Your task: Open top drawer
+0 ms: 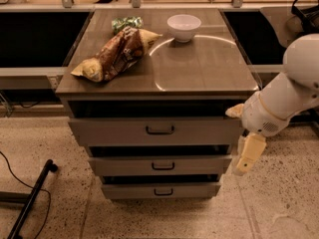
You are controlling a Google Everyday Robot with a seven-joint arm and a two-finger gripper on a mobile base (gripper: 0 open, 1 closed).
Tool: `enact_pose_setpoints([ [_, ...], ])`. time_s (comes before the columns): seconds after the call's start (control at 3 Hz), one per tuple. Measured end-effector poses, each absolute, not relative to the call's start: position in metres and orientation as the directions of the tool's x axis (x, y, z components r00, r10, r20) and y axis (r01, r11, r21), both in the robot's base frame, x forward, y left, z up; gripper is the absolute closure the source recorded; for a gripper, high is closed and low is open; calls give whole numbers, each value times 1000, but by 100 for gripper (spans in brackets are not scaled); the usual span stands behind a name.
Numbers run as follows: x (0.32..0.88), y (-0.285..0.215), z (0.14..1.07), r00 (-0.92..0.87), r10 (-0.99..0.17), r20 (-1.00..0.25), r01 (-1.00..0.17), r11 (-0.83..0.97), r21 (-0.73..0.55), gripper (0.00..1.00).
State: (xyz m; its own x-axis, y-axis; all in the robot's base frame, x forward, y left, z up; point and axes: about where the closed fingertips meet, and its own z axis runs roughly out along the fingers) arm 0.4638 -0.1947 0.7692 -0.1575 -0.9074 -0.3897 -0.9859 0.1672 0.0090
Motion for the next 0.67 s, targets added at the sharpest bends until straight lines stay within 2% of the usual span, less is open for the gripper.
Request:
enact_pose_setpoints([
  [0.33, 474, -191, 728, -180, -879, -442, -981, 194, 13, 0],
  [0.67, 474, -191, 728, -180, -879, -442, -981, 194, 13, 0],
])
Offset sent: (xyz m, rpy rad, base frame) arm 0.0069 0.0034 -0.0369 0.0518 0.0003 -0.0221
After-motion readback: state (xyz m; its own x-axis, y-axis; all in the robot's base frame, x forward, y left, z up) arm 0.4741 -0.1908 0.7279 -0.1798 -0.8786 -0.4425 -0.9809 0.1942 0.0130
